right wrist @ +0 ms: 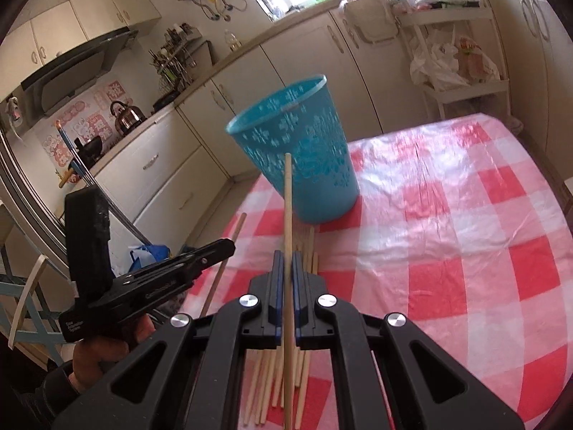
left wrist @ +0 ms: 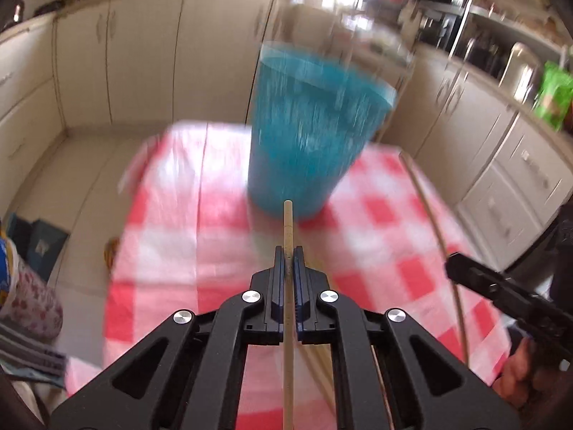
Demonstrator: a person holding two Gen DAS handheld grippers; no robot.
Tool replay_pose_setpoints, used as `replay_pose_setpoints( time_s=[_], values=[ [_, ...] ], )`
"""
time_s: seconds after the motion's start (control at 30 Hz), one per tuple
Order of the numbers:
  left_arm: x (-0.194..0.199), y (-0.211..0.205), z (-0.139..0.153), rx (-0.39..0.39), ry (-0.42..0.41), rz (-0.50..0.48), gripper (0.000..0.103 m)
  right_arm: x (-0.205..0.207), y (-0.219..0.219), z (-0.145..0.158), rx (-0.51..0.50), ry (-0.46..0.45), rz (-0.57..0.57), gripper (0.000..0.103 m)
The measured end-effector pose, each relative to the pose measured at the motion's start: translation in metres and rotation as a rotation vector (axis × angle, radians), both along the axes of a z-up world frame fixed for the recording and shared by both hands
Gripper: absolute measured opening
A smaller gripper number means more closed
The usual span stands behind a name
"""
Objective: Organize utensils
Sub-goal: 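Lift both held sticks over the blue bin and open both tools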
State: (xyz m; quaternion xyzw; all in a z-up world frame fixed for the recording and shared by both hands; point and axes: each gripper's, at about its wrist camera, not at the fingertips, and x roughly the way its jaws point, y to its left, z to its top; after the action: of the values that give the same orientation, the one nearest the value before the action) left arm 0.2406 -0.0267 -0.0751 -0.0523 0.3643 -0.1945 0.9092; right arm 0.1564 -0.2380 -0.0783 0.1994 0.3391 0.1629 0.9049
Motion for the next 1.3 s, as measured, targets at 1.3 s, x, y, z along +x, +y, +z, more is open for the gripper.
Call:
replay_pose_setpoints(
  time_s=[1.3],
  values=[
    [0.138, -0.019, 0.064, -0.255, -0.381, 0.197, 0.005, 0.165, 0.013, 0.033, -0.054, -0.27, -0.16, 0.019]
  ],
)
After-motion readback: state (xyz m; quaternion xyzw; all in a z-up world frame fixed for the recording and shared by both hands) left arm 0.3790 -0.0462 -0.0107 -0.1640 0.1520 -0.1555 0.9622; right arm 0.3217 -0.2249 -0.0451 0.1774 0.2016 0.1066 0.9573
